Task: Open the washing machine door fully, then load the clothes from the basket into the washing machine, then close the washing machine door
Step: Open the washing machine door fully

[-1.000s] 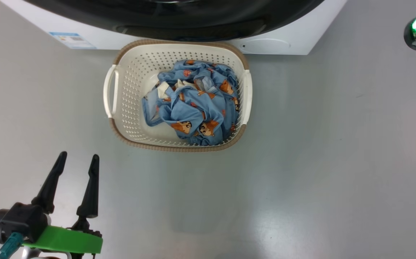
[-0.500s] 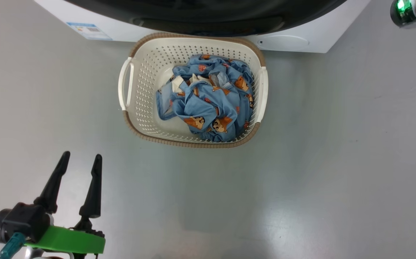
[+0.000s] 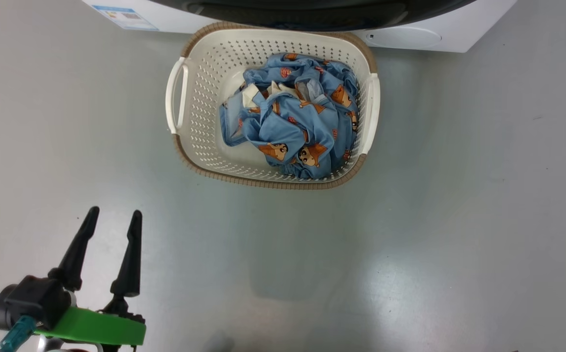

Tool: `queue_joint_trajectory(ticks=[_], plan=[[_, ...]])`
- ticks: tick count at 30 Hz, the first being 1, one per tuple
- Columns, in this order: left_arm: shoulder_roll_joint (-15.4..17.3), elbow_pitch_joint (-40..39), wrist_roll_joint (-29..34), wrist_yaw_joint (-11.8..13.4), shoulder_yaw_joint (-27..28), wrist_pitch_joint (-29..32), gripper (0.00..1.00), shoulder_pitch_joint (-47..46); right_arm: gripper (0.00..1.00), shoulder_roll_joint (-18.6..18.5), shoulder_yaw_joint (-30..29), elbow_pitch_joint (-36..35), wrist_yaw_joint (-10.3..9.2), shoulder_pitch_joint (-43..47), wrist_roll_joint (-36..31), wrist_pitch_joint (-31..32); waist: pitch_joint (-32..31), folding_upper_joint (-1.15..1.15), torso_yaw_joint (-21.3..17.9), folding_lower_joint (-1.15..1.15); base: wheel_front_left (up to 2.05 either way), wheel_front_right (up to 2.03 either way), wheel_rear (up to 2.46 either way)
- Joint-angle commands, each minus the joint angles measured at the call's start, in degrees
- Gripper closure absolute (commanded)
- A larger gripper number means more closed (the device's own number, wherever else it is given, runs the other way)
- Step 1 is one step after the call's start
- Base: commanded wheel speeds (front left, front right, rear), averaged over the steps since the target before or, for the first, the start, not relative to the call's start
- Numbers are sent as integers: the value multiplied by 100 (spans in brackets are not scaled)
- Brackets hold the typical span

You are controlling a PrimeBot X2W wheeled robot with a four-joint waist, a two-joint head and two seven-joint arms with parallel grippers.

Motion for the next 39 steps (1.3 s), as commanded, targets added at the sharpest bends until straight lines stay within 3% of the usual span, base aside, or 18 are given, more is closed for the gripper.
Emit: queue_joint_trajectory(ticks=[1, 19, 28, 39], plan=[[110, -67, -41, 20, 217, -37, 0, 43, 100, 168, 141, -151, -5, -81, 29, 110, 18, 0, -8, 0, 0, 0, 0], [110, -49, 44, 19, 443, -37, 0, 43, 100, 504, 542, -196, -5, 511, 193, 920, -459, 0, -337, 0, 0, 0, 0], [109, -39, -23, 20, 524, -37, 0, 65, 100, 775, 908, -542, -5, 1284, 241, 1388, -882, 0, -528, 0, 0, 0, 0], [109, 1, -203, 142, 571, -37, 0, 208, 100, 1152, 1309, -1172, -5, 2507, 299, 1514, -1576, 0, -597, 0, 0, 0, 0]])
